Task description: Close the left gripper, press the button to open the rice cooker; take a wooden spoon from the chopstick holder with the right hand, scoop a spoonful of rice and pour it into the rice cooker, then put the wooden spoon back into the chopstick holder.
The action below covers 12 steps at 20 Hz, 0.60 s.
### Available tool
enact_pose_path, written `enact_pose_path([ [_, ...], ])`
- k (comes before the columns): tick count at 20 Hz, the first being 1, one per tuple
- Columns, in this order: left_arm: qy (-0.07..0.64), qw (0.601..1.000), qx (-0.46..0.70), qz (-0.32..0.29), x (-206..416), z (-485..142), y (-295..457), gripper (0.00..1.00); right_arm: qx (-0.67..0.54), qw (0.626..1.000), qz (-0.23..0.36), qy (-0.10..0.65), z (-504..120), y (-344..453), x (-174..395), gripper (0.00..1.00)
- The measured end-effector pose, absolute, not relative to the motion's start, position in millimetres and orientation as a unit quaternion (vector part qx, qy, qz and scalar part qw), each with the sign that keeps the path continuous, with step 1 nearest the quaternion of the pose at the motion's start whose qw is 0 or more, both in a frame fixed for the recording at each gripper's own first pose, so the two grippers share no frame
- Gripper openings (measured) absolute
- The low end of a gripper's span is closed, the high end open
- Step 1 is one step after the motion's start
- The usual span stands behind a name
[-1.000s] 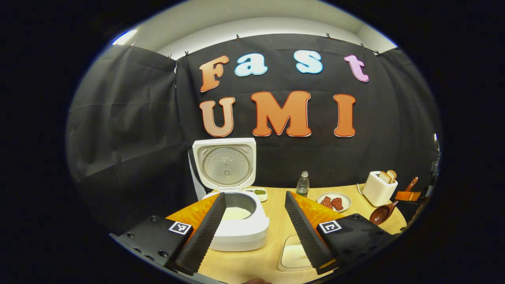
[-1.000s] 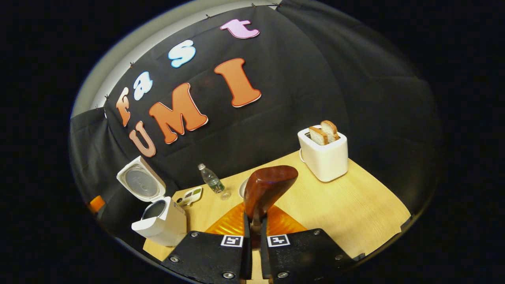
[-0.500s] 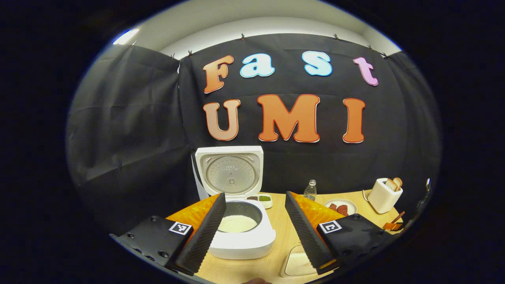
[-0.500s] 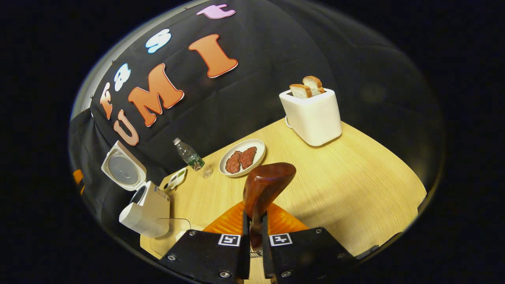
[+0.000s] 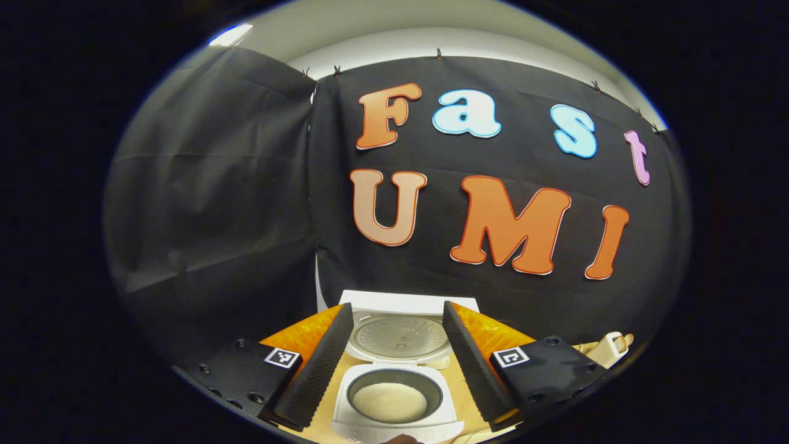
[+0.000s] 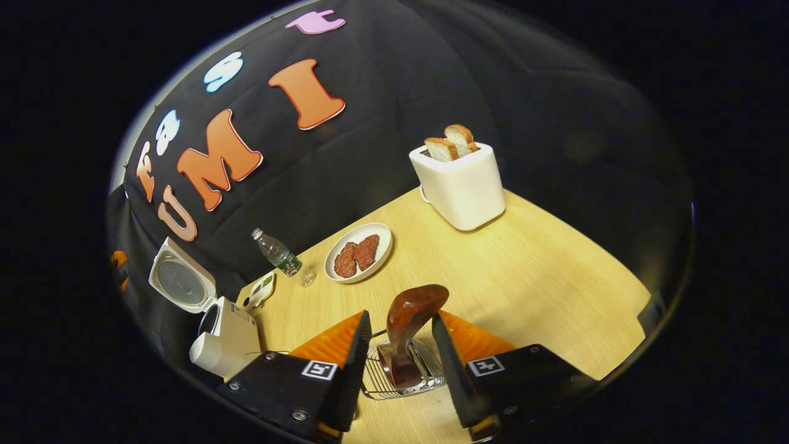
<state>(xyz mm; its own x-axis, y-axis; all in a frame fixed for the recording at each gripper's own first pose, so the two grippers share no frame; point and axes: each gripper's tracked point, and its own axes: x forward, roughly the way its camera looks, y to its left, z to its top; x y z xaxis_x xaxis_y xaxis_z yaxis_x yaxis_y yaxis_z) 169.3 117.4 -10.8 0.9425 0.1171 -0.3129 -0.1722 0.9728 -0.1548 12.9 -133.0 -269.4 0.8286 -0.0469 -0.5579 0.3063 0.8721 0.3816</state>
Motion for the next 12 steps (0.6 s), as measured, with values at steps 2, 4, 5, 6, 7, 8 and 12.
enact_pose_path([
  [2,0.179,0.975,-0.117,0.061,208,-20,124,0.98,0.213,0.934,-0.113,0.264,-246,-140,5,0.77],
  [4,0.202,0.968,-0.139,0.054,247,-30,127,0.99,0.196,0.943,-0.126,0.236,-211,-144,-3,0.83],
  [5,0.207,0.968,-0.136,0.051,267,-33,129,1.00,0.191,0.947,-0.132,0.224,-194,-144,-11,0.84],
  [6,0.213,0.968,-0.128,0.045,286,-41,128,1.00,0.185,0.949,-0.136,0.218,-182,-143,-19,0.85],
  [7,0.222,0.966,-0.126,0.051,305,-50,130,1.00,0.177,0.949,-0.143,0.218,-175,-141,-30,0.86],
  [8,0.241,0.961,-0.127,0.046,319,-63,127,1.00,0.169,0.950,-0.152,0.213,-166,-141,-40,0.87],
  [12,0.311,0.944,-0.105,0.044,335,-104,121,1.00,0.144,0.953,-0.173,0.204,-138,-141,-73,0.87],
])
